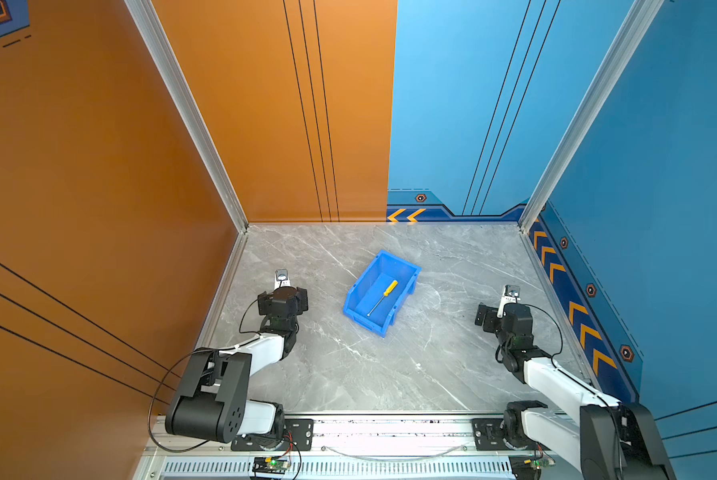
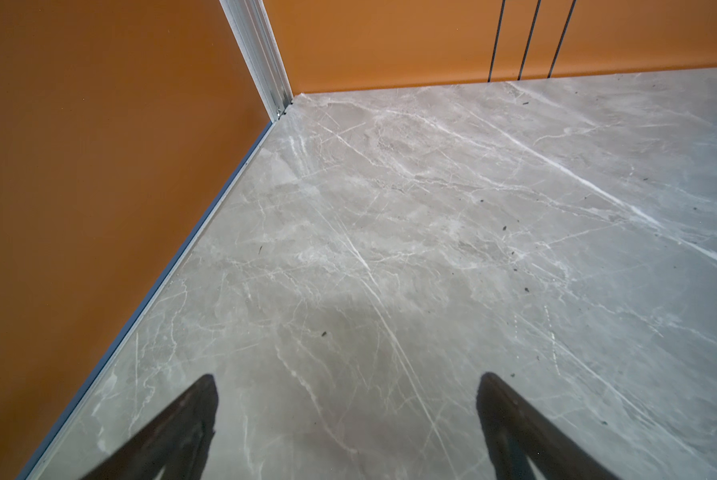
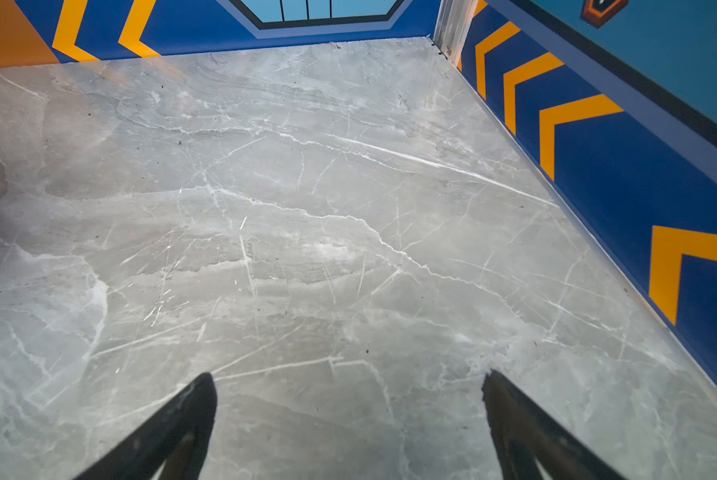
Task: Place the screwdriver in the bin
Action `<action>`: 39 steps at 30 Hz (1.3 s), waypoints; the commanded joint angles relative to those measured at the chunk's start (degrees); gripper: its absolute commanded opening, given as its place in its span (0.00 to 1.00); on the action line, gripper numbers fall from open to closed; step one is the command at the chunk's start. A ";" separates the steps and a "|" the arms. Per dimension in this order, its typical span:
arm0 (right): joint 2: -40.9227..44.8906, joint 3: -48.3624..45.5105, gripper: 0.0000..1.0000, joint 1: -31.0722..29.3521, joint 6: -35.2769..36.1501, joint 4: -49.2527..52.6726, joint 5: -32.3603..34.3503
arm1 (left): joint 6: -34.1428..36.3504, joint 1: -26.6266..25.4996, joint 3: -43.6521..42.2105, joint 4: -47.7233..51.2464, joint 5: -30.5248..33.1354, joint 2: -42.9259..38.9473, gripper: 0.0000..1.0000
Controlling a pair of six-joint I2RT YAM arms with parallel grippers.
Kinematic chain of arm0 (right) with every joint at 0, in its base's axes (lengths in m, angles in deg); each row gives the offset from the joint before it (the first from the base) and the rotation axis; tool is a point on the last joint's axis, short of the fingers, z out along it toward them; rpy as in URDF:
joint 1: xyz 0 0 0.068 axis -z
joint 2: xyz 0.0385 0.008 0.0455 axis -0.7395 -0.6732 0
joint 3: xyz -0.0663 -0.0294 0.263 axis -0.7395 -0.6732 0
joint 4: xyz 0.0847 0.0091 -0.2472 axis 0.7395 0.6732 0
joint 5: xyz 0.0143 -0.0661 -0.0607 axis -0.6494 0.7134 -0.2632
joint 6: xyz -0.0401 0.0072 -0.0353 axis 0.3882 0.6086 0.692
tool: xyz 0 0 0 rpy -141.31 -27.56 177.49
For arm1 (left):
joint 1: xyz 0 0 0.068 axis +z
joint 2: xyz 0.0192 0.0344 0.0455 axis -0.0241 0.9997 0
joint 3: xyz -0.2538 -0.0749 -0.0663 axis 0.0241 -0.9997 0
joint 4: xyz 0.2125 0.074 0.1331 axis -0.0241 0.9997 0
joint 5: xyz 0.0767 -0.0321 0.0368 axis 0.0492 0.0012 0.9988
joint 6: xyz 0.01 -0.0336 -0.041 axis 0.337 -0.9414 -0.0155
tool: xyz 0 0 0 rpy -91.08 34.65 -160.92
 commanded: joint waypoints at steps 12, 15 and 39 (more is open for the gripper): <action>-12.48 5.37 1.00 1.81 1.80 -15.06 -5.08 | 1.29 1.88 -1.76 -14.98 -5.14 7.52 0.98; -15.72 7.66 1.00 1.86 1.76 -15.89 -6.03 | 1.02 2.38 -2.61 -17.31 -6.33 8.76 0.98; -24.07 4.54 1.00 0.59 2.68 -29.55 -0.23 | 1.03 2.66 -3.47 -19.97 -6.73 9.84 0.98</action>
